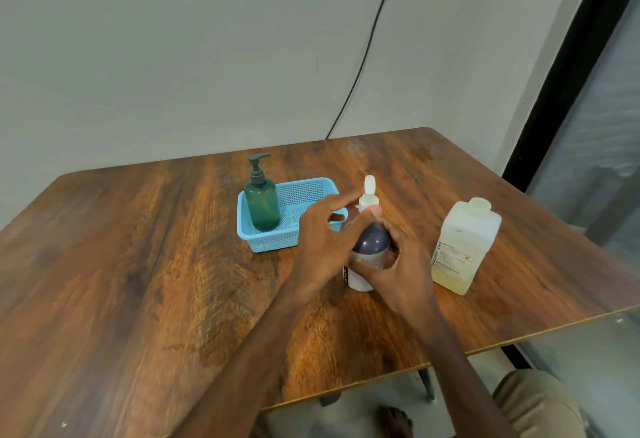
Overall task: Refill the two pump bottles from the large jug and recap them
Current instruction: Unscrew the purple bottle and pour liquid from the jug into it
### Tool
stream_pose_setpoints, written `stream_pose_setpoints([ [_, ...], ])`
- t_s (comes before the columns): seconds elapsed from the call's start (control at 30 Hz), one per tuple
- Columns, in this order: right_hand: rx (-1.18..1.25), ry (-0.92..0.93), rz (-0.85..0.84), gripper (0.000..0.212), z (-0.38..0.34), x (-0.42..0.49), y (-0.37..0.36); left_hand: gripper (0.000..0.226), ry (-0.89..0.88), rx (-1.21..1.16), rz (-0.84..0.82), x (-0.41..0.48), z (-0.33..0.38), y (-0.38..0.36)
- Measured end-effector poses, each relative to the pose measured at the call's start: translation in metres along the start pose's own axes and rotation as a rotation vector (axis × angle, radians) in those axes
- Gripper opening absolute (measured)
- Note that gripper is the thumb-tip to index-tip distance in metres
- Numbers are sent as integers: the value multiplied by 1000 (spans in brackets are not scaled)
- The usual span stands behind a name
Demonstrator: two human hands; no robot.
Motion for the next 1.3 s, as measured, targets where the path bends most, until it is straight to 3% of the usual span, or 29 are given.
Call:
stream_pose_setpoints([
  [0.1,-4,-19,4,79,0,0,0,36,-17,29,46,4,6,3],
  [0.27,-2,-10,-2,78,-1,-1,0,32,-29,132,-52,2,3,3],
  [0.43,-16,-28,-14,82,-2,0,1,39,-67,62,81,10,17,10],
  [0.73,-23,-39,-27,88,-3,-1,2,12,-214,-95,237,31,70,35],
  [0.9,-27,-40,-34,89,-4,-1,3,23,-218,-18,305,39,82,48],
  [1.17,-35,-20,-66,86,-4,-1,7,24,-69,352,11,24,26,43],
  [1.3,-79,-54,-59,86,3,0,15,17,48,386,-120,-1,-20,33],
])
Point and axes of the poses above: each hand's wrist, its own x-axis towards the middle knuckle, its own y-axis out of the back of the hand, z = x × y, the point moved 1 cm from there along x, towards the middle knuckle, and after that the axes turned 8 degrees about -z, right-handed, at the moved point
